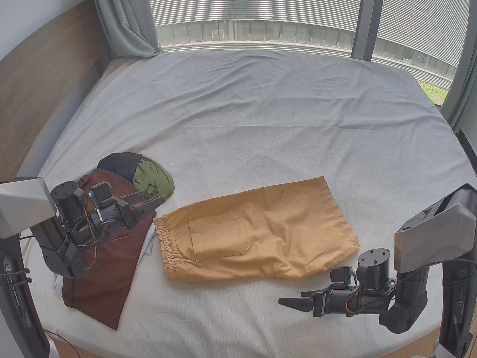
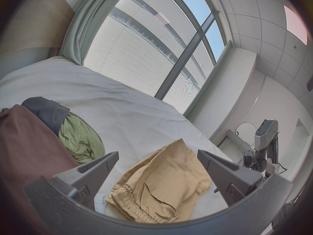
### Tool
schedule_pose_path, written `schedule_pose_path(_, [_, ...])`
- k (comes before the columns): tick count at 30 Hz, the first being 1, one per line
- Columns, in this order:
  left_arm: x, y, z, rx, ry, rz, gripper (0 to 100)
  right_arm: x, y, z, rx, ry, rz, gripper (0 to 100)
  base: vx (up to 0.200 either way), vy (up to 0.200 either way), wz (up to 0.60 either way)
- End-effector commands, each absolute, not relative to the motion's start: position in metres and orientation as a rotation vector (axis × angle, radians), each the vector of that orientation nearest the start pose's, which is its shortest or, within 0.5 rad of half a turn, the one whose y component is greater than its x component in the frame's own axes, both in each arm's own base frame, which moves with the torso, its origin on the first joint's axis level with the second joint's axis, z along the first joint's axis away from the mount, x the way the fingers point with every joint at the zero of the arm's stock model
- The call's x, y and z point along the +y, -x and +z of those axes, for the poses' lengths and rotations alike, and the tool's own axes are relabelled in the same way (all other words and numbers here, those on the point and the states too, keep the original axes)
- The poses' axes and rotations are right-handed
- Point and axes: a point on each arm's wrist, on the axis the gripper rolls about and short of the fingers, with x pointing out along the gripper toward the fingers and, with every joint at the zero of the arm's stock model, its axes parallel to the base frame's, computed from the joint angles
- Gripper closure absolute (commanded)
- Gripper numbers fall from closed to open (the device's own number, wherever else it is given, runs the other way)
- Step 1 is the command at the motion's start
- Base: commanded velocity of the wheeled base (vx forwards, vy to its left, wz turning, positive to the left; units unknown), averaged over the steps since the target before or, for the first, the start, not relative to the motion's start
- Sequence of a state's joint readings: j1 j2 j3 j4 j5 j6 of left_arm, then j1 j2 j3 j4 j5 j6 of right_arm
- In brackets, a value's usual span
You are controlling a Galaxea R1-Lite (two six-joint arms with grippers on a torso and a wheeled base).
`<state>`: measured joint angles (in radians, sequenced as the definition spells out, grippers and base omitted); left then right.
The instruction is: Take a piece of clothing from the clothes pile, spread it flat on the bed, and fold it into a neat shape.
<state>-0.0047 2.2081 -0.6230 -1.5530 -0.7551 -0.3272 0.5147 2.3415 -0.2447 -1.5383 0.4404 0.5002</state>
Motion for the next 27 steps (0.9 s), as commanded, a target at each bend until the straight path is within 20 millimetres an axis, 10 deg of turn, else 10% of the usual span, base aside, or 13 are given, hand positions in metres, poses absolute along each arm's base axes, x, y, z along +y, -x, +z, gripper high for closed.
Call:
schedule_pose_path(1, [-0.016,-0.348,0.068,0.135,0.318,-0.748,0,0.141,-0.223,-0.005,0.753,-0.420,0.840,0,0.000,0.000,0.00])
schedule_pose_path(11, [-0.017,-0.339,0.073,0.149,0.344,-0.752,0,0.144,-0.236,0.055,0.491,-0.443,0.934,0,0.000,0.000,0.00])
schedule_pose_path(27, [-0.022,-0.331,0.069,0.189,0.358,-0.790,0,0.127,-0.267,0.080,0.327,-0.456,0.885,0,0.000,0.000,0.00])
